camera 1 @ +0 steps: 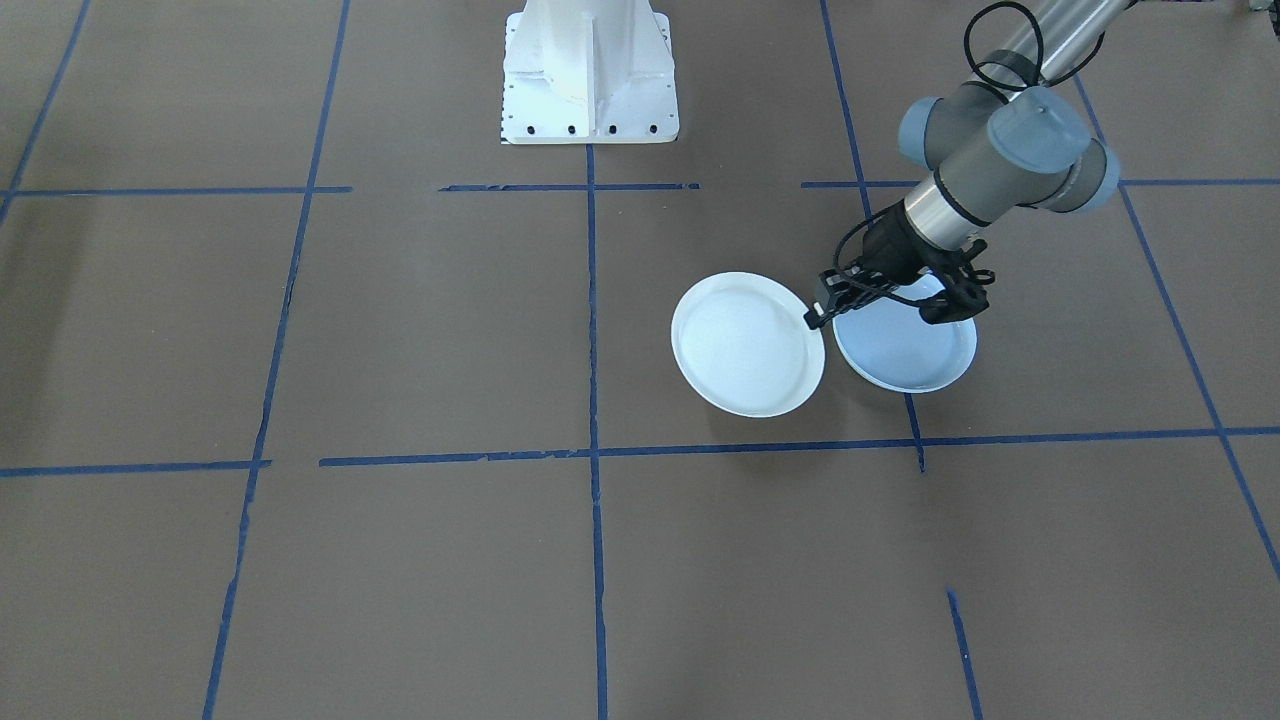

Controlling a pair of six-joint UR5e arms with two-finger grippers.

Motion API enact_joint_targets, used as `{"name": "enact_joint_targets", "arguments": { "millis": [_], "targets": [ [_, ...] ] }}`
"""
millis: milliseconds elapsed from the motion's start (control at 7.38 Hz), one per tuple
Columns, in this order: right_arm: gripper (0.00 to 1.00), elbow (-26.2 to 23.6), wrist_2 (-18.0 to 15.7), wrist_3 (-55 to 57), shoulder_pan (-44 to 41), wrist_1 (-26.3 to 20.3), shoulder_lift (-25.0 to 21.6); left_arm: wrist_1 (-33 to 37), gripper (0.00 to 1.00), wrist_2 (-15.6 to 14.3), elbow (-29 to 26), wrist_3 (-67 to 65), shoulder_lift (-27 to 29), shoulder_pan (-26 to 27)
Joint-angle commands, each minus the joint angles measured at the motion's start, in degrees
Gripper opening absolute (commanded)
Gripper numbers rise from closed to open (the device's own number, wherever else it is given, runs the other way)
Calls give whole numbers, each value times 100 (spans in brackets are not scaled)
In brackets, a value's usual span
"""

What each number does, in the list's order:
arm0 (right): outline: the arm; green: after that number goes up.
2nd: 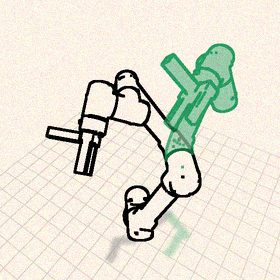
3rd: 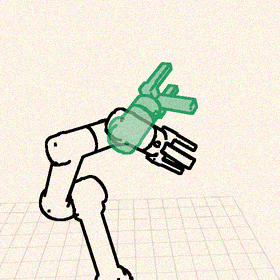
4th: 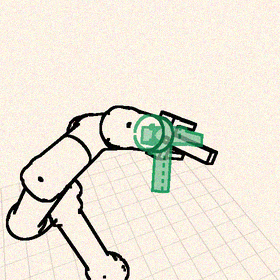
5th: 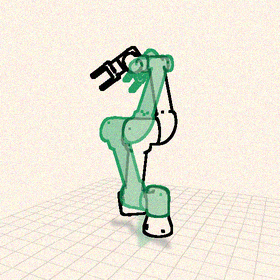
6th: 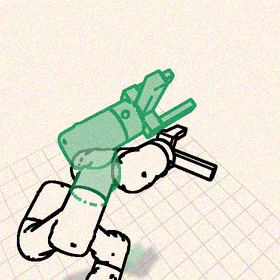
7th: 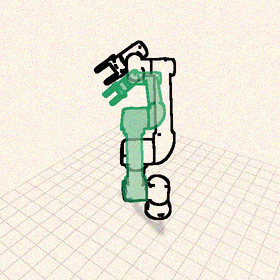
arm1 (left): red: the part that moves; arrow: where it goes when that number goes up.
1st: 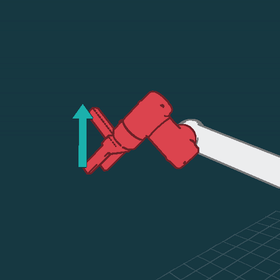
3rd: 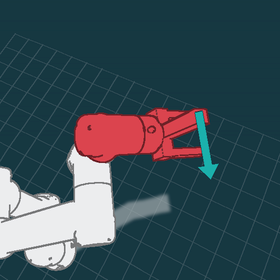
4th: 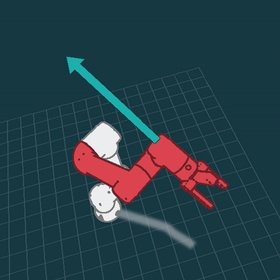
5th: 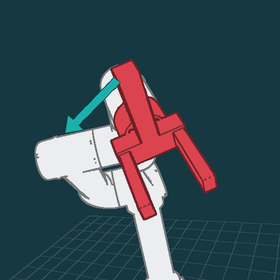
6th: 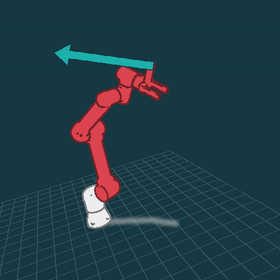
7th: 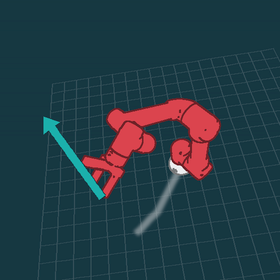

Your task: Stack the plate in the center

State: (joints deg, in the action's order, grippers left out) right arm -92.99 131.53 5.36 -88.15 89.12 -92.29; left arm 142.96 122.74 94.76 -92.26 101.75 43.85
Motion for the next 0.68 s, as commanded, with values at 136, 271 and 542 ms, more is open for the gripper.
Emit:
{"name": "enact_joint_targets", "arguments": {
  "millis": [136,271,542],
  "targets": [
    [100,0,4,0,0,0,0,47,0,207,376,1242,-1111,413],
    [100,0,-5,0,0,0,0,47,0,207,359,1533,-1322,484],
    [100,0,-5,-9,0,0,0,466,0,215,219,1817,-1649,572]
  ]
}}
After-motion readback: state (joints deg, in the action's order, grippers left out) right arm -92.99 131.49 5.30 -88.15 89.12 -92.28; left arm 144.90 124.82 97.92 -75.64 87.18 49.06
